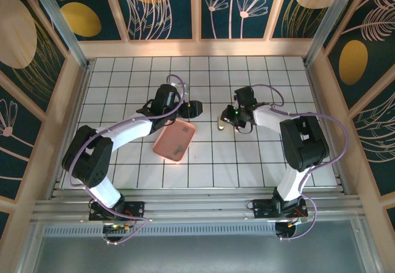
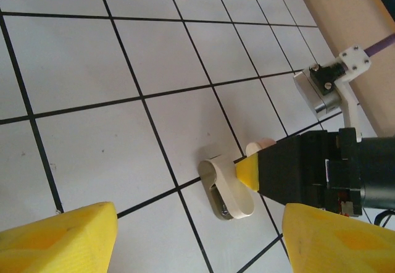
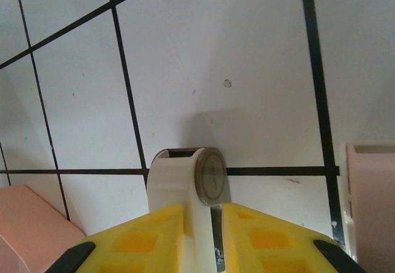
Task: Load the staples into the stapler
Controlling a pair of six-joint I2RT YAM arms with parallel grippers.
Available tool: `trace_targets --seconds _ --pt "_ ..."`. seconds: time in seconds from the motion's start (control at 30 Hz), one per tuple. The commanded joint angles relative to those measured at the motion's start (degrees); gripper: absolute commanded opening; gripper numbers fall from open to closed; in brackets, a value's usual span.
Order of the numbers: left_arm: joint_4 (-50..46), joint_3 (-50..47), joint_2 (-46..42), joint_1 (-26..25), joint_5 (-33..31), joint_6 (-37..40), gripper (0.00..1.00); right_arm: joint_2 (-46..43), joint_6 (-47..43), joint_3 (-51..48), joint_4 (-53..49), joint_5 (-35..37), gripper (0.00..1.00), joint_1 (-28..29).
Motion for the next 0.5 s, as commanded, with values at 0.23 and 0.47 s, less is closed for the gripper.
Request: trace_targets --seconds 0.23,0.47 --pt "1.0 4.3 0.7 2.1 1.4 0.3 0.74 -7.1 2.6 3.0 -7.1 9.0 0.34 2.0" --pt "1.6 0.5 -2.8 3.2 2.6 -1.2 0.76 -12.7 4.4 2.1 -7.4 9.9 0.37 2.5"
